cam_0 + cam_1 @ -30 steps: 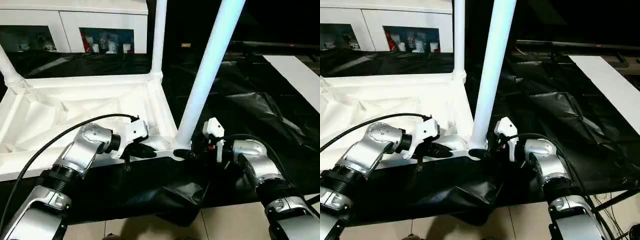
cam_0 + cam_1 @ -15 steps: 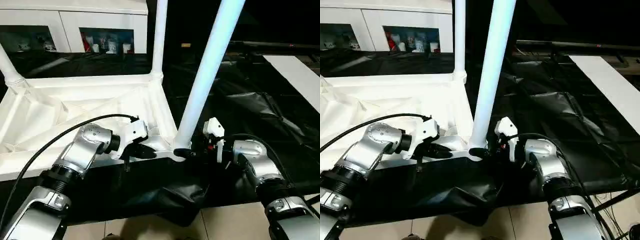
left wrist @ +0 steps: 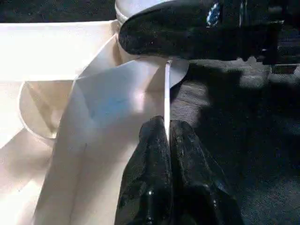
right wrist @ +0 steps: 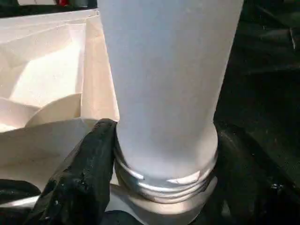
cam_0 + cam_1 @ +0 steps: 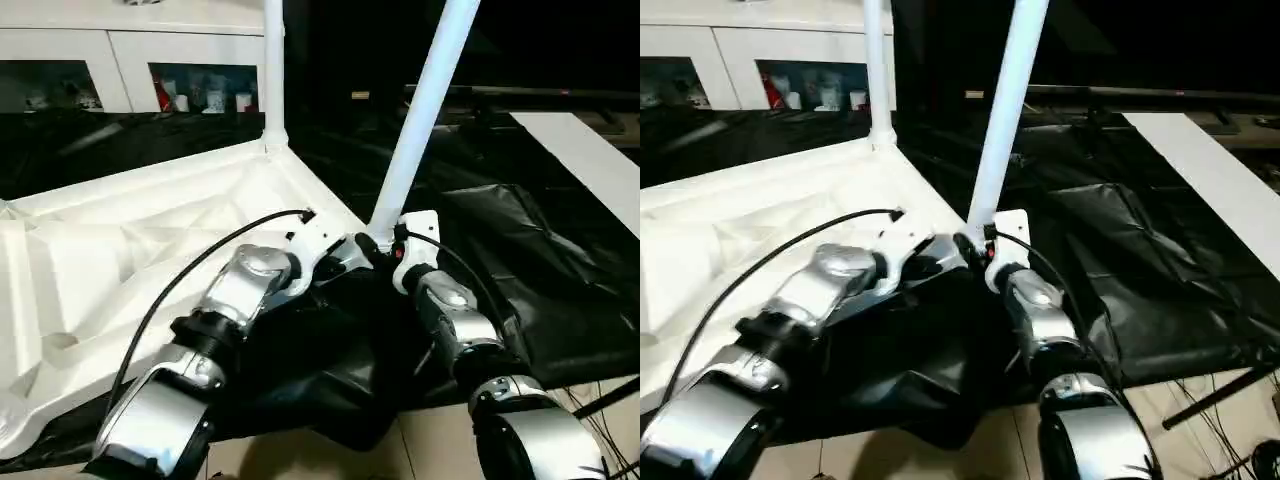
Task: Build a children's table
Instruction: Rotate leg to tighten
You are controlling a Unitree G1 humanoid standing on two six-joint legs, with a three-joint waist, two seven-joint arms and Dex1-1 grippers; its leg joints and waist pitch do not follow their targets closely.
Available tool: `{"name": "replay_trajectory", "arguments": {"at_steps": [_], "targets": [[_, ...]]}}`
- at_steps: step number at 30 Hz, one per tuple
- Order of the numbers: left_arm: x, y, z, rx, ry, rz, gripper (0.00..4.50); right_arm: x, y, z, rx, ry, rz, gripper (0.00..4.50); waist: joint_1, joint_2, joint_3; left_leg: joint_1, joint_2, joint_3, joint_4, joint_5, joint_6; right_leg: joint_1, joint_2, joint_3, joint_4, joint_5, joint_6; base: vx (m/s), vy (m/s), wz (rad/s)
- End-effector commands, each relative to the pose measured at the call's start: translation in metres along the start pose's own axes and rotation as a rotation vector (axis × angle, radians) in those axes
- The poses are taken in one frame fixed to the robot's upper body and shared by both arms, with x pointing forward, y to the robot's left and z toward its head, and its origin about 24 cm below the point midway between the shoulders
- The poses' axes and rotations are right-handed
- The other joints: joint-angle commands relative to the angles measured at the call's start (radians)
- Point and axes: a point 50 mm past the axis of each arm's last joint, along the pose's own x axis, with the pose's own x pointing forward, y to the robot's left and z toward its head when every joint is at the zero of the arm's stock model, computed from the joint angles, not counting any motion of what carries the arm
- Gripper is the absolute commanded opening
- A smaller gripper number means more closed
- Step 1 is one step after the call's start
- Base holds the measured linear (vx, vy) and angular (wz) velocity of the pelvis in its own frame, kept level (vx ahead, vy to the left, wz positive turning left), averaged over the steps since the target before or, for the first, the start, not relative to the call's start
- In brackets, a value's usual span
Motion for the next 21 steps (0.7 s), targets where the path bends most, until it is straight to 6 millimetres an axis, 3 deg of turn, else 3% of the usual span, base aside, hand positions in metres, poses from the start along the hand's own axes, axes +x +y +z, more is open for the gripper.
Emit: {"name": "replay_trajectory", "arguments": {"at_steps": [1,4,6,9,14,15,17,21], "targets": [[0.003,-0.001,-0.019,-0.026,0.07,0.025,0.0,0.003,0.018,0.009,0.027,-0.084,0.153,3.28,0.001,0.001,-0.063,0.0,0.003,0.006,-0.066,-0.225,0.03,0.043,-0.06,0.036,-0.083,-0.23,-0.189,0.0,0.0,0.0],[0.001,0.001,-0.02,-0.008,0.078,0.018,0.0,0.001,0.016,0.014,-0.042,-0.115,0.195,3.48,0.004,0.0,-0.063,-0.004,0.005,0.006,-0.066,-0.204,0.048,0.047,-0.061,0.033,-0.08,-0.202,-0.2,0.0,0.0,0.0],[-0.003,0.002,-0.021,0.023,0.074,-0.02,0.0,-0.002,0.009,0.019,-0.026,-0.133,0.234,3.77,-0.001,-0.004,-0.06,-0.009,0.004,0.002,-0.071,-0.226,0.052,0.051,-0.062,0.029,-0.086,-0.27,-0.183,0.0,0.0,0.0],[-0.009,0.003,-0.024,0.061,0.08,-0.07,0.0,-0.007,0.001,0.021,0.008,-0.107,0.313,3.93,-0.001,-0.002,-0.06,-0.005,0.007,0.001,-0.07,-0.228,0.054,0.047,-0.064,0.031,-0.09,-0.3,-0.181,0.0,0.0,0.0],[-0.023,0.003,-0.03,0.109,0.081,-0.204,0.0,-0.025,-0.011,0.011,-0.131,0.022,0.501,4.01,0.002,0.002,-0.066,-0.005,0.01,0.007,-0.065,-0.154,0.069,0.05,-0.062,0.033,-0.074,-0.143,-0.232,0.0,0.0,0.0],[-0.023,0.003,-0.03,0.109,0.081,-0.204,0.0,-0.025,-0.011,0.011,-0.131,0.022,0.501,4.01,0.002,0.001,-0.067,-0.005,0.011,0.006,-0.065,-0.151,0.07,0.053,-0.063,0.032,-0.072,-0.133,-0.238,0.0,0.0,0.0],[-0.042,-0.003,-0.036,0.156,0.07,-0.4,0.0,-0.04,-0.021,0.009,-0.176,0.082,0.643,4.01,0.003,0.001,-0.066,-0.006,0.012,0.005,-0.066,-0.151,0.073,0.056,-0.064,0.032,-0.069,-0.118,-0.252,0.0,0.0,0.0],[-0.05,-0.006,-0.036,0.173,0.061,-0.479,0.0,-0.043,-0.022,0.011,-0.18,0.088,0.691,4.01,0.003,0.005,-0.064,0.002,0.015,0.008,-0.067,-0.175,0.071,0.048,-0.062,0.033,-0.069,-0.123,-0.266,0.0,0.0,0.0]]}}
